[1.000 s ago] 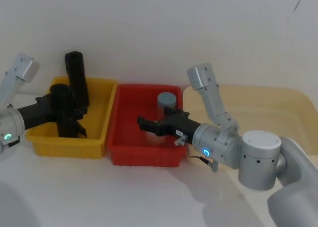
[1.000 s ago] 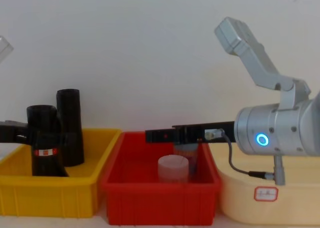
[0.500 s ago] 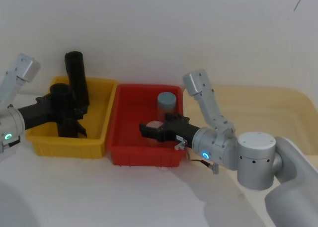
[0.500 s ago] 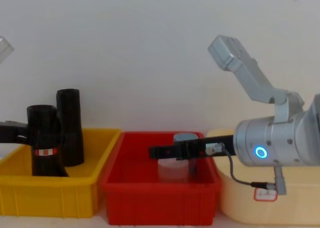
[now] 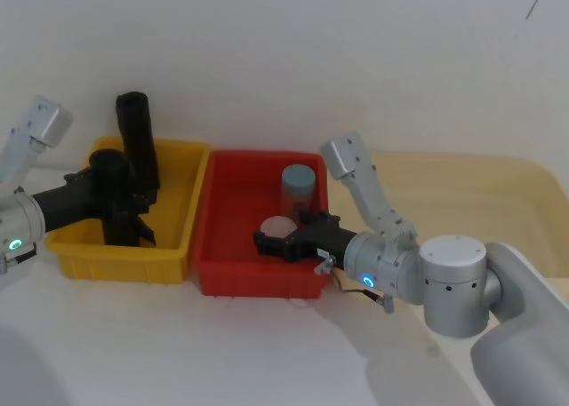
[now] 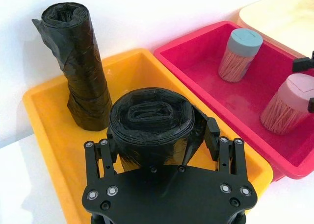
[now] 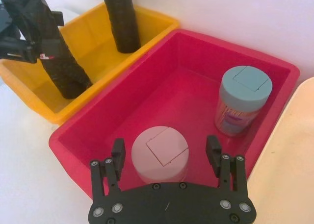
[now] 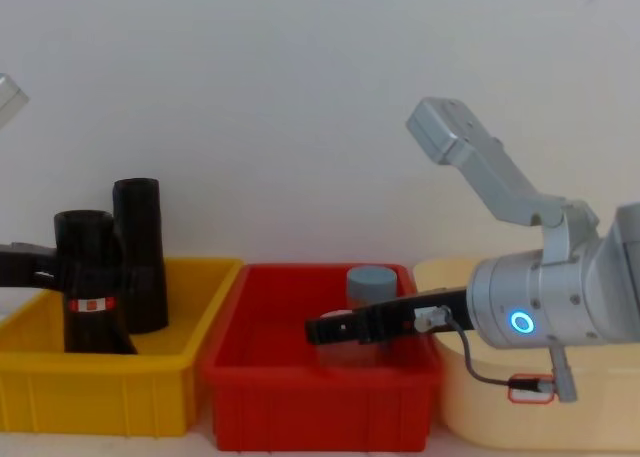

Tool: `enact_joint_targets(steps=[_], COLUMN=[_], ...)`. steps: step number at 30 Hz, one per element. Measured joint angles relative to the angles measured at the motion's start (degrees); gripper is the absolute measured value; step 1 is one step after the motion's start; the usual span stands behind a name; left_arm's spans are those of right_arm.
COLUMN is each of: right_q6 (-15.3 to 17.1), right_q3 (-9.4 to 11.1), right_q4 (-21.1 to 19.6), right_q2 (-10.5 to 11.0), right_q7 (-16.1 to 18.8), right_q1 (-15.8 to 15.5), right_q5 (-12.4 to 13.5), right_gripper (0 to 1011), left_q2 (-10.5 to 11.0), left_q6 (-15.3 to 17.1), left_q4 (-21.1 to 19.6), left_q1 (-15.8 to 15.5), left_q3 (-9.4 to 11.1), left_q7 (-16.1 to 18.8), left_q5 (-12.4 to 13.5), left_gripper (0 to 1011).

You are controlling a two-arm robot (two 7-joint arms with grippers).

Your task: Pick up the garbage bag with the one hand and transfer it to the other hand.

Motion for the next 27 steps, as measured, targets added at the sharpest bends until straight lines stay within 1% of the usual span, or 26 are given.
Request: enact_joint_targets(steps=[14,15,16,20,21,23,24,25,26,27], right_q6=[0.5,0.5,0.5,0.6,0.6,0.6,0.6,0.6,0.6,0.6], right_q3=[-0.6,-0.6,-0.6,-0.7,-0.7,-0.7,-0.7,-0.7,-0.7,-0.7], right_q4=[0.7,0.7,0.7,0.7,0.7,0.7,0.7,0.7,0.7,0.7], right_q2=[0.0,-0.1,-0.1,-0.1,-0.1,-0.1,-0.1,-0.1,-0.1,-0.1], right_q7=[1.3,1.4,1.4,1.6,1.6,1.6,1.7,1.7,1.7,1.7], right_q1=[0.8,0.8,0.8,0.9,0.9,0.9,0.9,1.0,1.0,1.0], right_q5=[-1.0,-1.1,-1.1,-1.2,-1.2,-1.3,-1.3,-1.3,-1.3,-1.3], right_gripper=[1000,969,962,865,826,792,738,738,696,685], left_q2=[0.0,0.0,0.0,0.0,0.0,0.0,0.0,0.0,0.0,0.0], left_q6=[0.0,0.0,0.0,0.0,0.0,0.0,0.0,0.0,0.0,0.0], left_q4=[0.0,0.0,0.0,0.0,0.0,0.0,0.0,0.0,0.0,0.0], left_q1=[0.0,0.0,0.0,0.0,0.0,0.0,0.0,0.0,0.0,0.0], left_q3=[0.0,0.0,0.0,0.0,0.0,0.0,0.0,0.0,0.0,0.0], left_q7=[0.0,0.0,0.0,0.0,0.0,0.0,0.0,0.0,0.0,0.0], left_q5=[0.0,0.0,0.0,0.0,0.0,0.0,0.0,0.0,0.0,0.0], left_gripper=[1001,1001,997,926,897,852,840,790,766,727])
